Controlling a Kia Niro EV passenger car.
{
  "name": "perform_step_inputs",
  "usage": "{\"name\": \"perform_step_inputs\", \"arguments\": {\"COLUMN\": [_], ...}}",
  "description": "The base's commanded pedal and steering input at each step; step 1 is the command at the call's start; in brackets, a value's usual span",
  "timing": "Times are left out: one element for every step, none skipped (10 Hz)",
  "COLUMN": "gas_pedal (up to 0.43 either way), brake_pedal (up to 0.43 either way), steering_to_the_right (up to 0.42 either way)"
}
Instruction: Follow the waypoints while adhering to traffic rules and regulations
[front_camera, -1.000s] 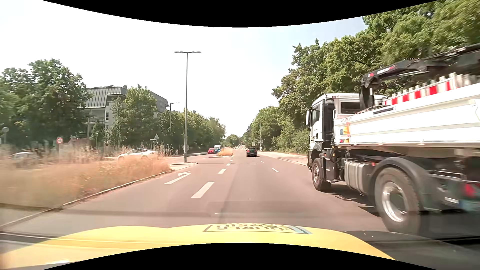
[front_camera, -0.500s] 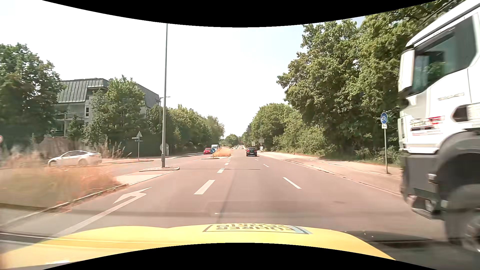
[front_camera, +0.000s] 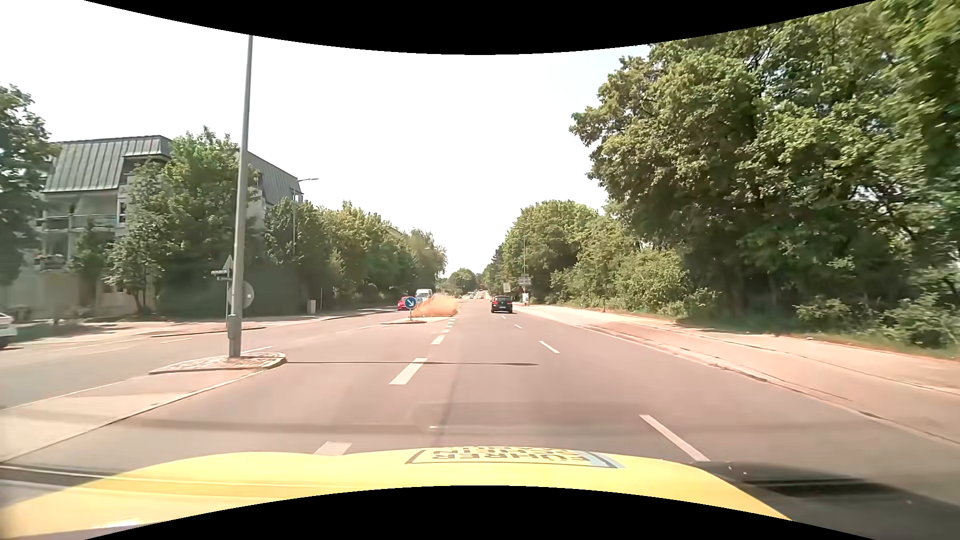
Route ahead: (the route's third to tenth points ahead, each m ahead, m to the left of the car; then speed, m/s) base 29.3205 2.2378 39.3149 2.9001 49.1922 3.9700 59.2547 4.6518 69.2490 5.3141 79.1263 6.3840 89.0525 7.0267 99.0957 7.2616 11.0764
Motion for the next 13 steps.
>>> {"name": "perform_step_inputs", "arguments": {"gas_pedal": [0.079, 0.079, 0.079, 0.098, 0.11, 0.11, 0.11, 0.11, 0.11, 0.098, 0.087, 0.087, 0.087], "brake_pedal": [0.0, 0.0, 0.0, 0.0, 0.0, 0.0, 0.0, 0.0, 0.0, 0.0, 0.0, 0.0, 0.0], "steering_to_the_right": [0.007, 0.012, 0.007, 0.0, -0.001, -0.002, -0.003, -0.007, -0.013, -0.014, -0.014, -0.014, -0.015]}}
